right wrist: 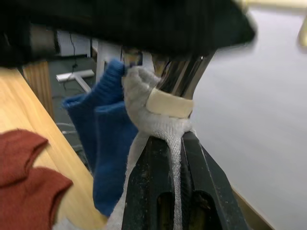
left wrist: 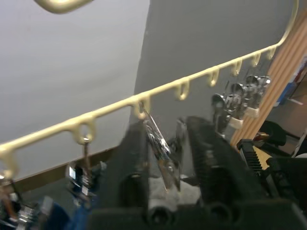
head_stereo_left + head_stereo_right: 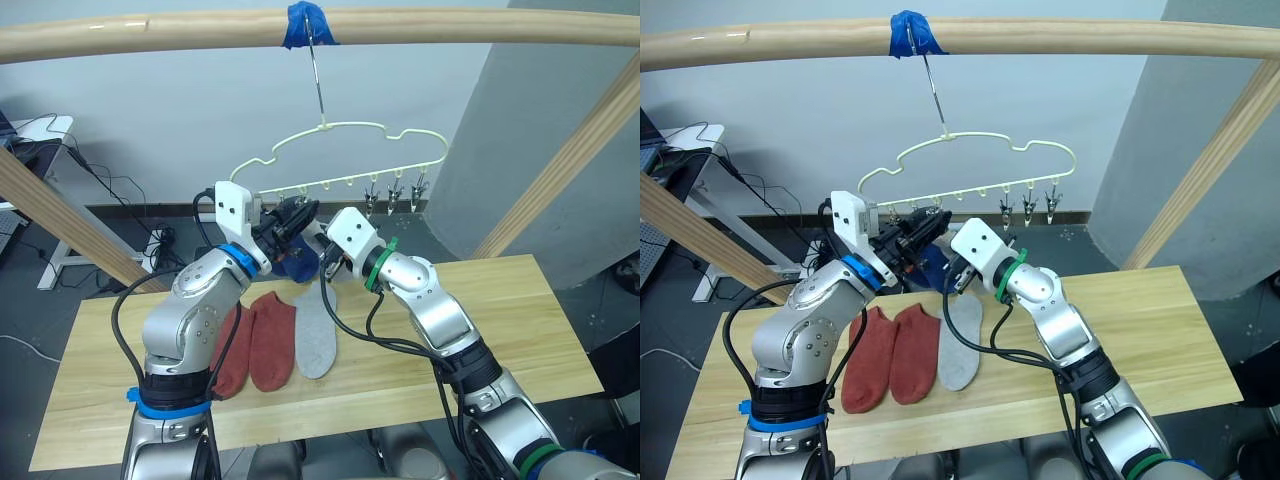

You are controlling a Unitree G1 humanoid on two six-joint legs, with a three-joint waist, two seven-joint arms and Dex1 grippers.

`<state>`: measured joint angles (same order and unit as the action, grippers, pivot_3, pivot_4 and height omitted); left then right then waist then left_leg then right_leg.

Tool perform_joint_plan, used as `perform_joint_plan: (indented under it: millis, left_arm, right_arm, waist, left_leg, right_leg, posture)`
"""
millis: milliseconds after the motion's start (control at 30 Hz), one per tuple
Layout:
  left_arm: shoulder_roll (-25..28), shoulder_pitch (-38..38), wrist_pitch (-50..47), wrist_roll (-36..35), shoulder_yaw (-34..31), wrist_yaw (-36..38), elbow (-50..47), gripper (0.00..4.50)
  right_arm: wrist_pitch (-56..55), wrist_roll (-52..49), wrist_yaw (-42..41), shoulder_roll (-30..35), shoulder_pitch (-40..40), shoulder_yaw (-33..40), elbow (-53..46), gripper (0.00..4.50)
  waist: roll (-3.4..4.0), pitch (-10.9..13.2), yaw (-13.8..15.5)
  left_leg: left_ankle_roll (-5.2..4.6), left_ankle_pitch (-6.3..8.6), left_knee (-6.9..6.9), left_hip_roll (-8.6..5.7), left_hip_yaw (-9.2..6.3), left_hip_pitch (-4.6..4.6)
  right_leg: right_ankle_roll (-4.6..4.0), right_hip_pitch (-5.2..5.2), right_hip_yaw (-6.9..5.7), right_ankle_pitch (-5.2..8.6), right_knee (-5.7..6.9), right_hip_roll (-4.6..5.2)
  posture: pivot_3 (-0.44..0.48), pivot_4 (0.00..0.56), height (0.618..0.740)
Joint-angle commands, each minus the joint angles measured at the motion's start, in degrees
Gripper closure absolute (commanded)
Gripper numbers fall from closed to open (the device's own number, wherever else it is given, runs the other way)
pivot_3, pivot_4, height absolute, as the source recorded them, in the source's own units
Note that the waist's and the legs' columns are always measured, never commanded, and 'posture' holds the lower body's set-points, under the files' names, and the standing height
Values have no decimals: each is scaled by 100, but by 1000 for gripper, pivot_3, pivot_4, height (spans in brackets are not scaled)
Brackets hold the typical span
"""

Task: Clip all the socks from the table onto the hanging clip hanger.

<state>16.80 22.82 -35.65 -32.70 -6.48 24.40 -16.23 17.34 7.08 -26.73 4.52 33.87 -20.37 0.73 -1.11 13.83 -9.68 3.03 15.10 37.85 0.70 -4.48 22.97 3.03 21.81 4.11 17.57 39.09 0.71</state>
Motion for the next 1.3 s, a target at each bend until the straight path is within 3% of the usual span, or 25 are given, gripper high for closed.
perform_joint_plan:
  millis: [33,267,367,567,800,1033,1300]
  left_arm:
    - [72,-65,-27,-129,-23,67,-295,2065]
    - [179,-212,-39,-205,-78,60,-376,2065]
    - [215,-249,-43,-208,-88,45,-404,2021]
    - [316,-291,-64,-195,-95,75,-408,2021]
    - [960,-638,190,165,43,541,-506,2021]
    - [1843,-1325,1179,634,102,1547,-875,2021]
    - [2404,-1443,1202,135,-270,2275,-1275,2021]
  right_arm:
    - [-83,-119,-32,-67,115,65,-265,4500]
    - [86,-140,-109,-121,147,8,-171,4500]
    - [289,-235,-231,-119,114,2,-205,3776]
    - [564,-143,-467,145,-28,-224,-420,1765]
    - [630,-209,-895,1092,-702,-127,-1239,1765]
    - [363,-662,-1316,2115,-1119,727,-2121,1765]
    - [1120,-1511,-957,1794,-912,1516,-2619,1765]
  waist:
    - [0,0,0]
    - [0,0,1]
    - [0,0,2]
    - [0,0,2]
    - [0,0,21]
    - [2,1,55]
    - [2,1,180]
  left_leg:
    - [0,0,0,0,-1,0]
    - [0,0,-1,0,-1,0]
    - [0,0,0,0,-2,0]
    - [0,0,0,-1,-1,0]
    - [0,0,-3,-2,0,1]
    - [0,0,-6,0,2,-1]
    - [0,0,-6,5,-3,-1]
  right_leg:
    - [0,0,-1,0,0,0]
    - [0,0,0,0,0,1]
    - [0,0,-1,0,1,2]
    - [0,0,-1,0,1,5]
    - [0,1,-1,0,-3,10]
    - [0,1,1,0,-1,13]
    - [-4,1,-3,-2,-1,15]
  posture:
    - [-233,220,740]
    - [-225,216,740]
    - [-223,217,740]
    - [-226,219,740]
    - [-204,218,740]
    - [-161,217,740]
    - [-141,212,740]
